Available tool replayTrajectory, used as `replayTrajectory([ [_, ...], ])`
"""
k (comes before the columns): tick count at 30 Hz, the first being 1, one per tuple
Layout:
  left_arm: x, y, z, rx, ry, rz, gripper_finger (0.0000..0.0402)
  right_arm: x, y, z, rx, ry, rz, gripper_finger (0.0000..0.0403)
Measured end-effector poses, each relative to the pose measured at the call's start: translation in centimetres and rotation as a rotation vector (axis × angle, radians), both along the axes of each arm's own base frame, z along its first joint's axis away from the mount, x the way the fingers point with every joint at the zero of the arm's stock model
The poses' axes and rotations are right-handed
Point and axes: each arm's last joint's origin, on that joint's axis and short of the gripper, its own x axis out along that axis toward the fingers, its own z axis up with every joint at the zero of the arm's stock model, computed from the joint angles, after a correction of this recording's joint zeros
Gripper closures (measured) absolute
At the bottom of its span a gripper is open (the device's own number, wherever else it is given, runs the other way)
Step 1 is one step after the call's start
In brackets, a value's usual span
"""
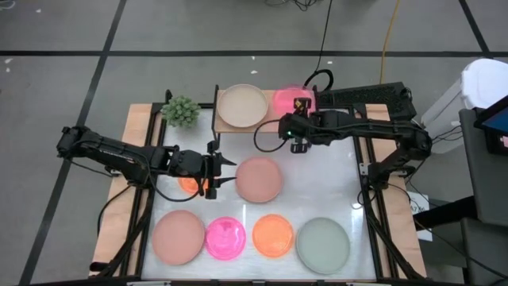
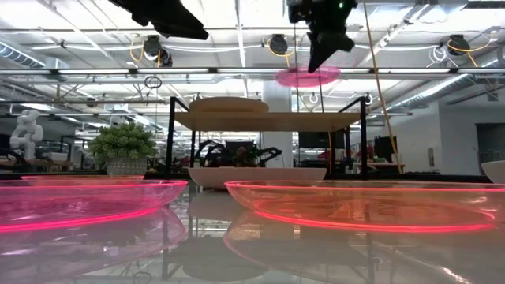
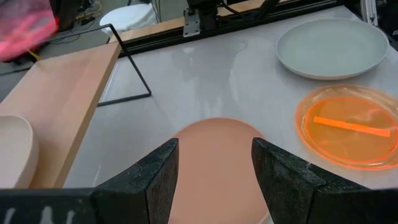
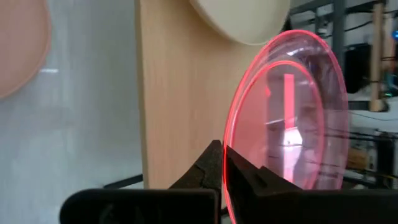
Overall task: Place and stack plates onto a shelf
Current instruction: Put the top pink plate on the shelf
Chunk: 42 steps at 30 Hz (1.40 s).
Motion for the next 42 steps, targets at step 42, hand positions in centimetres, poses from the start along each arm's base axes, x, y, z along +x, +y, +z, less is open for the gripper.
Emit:
replayTrajectory([
  [42, 0.0, 0.0, 0.0, 0.001, 0.004, 0.0, 0.0192, -0.5, -4.0, -5.0, 0.165, -0.047, -0.054, 0.0403],
])
